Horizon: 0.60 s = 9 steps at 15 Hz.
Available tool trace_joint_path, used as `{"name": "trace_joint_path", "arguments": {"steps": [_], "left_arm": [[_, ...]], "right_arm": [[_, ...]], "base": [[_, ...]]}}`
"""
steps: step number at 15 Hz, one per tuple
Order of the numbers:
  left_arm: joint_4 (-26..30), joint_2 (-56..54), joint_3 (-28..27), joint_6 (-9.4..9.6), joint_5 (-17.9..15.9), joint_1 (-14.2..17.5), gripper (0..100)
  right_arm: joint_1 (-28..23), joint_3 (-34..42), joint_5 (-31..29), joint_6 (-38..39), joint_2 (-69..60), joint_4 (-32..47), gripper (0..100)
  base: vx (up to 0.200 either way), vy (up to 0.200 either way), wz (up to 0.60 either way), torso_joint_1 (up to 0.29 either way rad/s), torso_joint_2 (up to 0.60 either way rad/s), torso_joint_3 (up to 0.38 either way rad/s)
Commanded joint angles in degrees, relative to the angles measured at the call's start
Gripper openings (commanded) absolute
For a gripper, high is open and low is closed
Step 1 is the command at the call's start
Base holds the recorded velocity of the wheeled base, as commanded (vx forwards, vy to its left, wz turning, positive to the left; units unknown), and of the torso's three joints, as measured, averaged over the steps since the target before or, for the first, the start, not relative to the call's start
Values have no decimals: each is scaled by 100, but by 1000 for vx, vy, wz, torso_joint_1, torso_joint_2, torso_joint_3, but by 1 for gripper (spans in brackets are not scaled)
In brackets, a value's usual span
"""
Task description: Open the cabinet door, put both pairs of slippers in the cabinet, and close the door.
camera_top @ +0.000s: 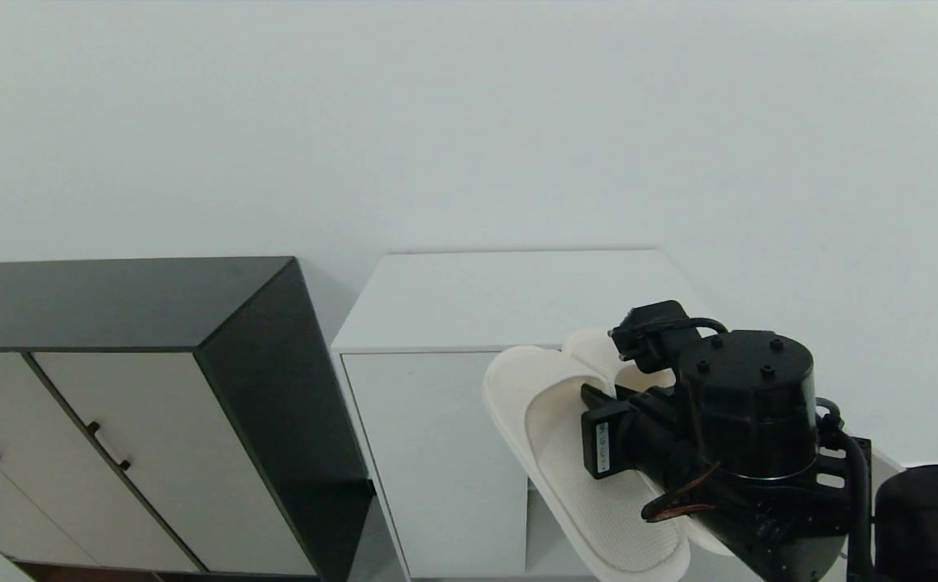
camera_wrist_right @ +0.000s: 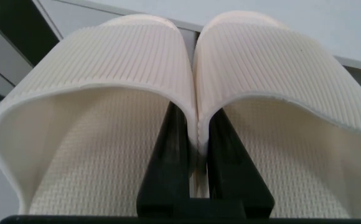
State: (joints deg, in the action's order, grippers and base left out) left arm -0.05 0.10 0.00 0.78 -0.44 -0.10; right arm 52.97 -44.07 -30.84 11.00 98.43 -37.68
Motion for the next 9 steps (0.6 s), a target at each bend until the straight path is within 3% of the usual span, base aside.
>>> {"name": "trace_joint_path", "arguments": {"steps": [1,2,9], "left_arm": [[-4,-1,0,1,0,1,0],[-4,-1,0,1,0,1,0],[-4,-1,0,1,0,1,0]], "right_arm": [[3,30,-1,-1,10,-2,0],[3,48,-1,-1,10,-2,0],[-23,276,-10,-229,89,-407,0]], "base": [[0,-200,0,-2,-2,2],[0,-200,0,2,-2,-7],[0,0,0,0,0,0]]}}
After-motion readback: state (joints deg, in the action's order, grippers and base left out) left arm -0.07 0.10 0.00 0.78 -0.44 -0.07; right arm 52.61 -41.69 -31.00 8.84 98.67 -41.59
